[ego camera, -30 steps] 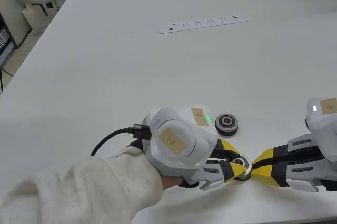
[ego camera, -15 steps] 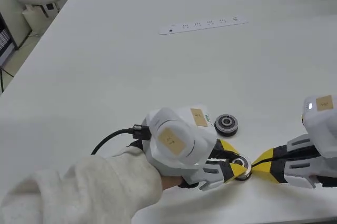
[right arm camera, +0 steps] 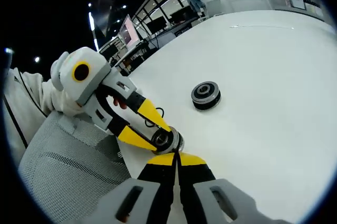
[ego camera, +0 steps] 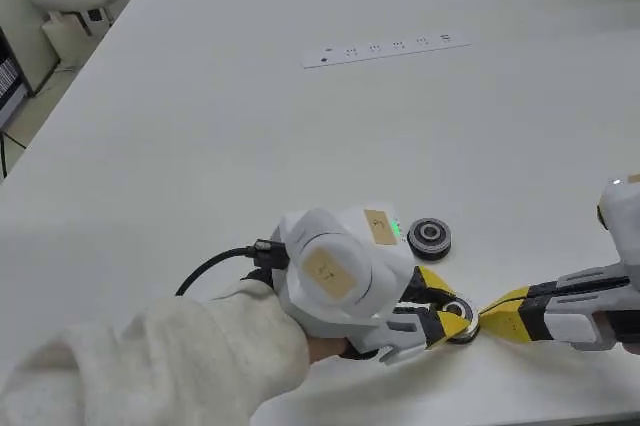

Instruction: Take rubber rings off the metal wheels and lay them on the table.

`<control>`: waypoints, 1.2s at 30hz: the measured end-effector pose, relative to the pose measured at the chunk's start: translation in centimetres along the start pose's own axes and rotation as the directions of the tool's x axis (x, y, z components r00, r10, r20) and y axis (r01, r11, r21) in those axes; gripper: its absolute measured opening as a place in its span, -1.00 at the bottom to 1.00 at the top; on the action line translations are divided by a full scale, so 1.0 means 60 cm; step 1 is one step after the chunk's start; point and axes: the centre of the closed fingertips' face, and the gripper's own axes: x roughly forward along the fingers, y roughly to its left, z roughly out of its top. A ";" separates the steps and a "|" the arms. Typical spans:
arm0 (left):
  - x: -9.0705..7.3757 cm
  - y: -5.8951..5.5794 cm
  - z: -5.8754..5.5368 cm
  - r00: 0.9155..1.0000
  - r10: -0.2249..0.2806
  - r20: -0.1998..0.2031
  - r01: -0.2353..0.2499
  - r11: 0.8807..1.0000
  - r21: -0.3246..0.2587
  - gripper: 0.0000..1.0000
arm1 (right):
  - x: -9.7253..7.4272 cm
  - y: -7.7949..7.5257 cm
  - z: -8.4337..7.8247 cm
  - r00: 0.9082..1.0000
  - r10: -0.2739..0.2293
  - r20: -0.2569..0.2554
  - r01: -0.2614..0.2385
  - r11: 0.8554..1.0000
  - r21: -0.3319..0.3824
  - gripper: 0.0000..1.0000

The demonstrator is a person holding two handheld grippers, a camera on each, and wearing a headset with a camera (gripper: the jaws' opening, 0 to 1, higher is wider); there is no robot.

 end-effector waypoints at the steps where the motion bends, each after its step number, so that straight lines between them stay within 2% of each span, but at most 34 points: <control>1: 0.000 0.000 0.000 1.000 0.000 0.000 0.000 1.000 0.001 -0.71 | -0.001 0.000 0.001 1.000 0.003 0.007 -0.003 1.000 0.017 -1.00; 4: 0.000 0.000 0.000 1.000 0.000 0.000 0.000 1.000 0.002 -0.71 | -0.005 0.002 0.009 0.999 0.020 0.050 -0.024 0.996 0.081 -1.00; 6: 0.000 0.000 0.000 1.000 0.000 -0.001 0.000 1.000 0.000 -0.71 | -0.006 0.003 0.010 0.998 0.029 0.057 -0.035 0.995 0.096 -1.00; 36: 0.002 0.002 0.000 1.000 0.003 -0.008 -0.003 1.000 0.018 -0.72 | -0.004 0.027 0.026 0.991 0.088 0.104 -0.102 0.985 0.139 -1.00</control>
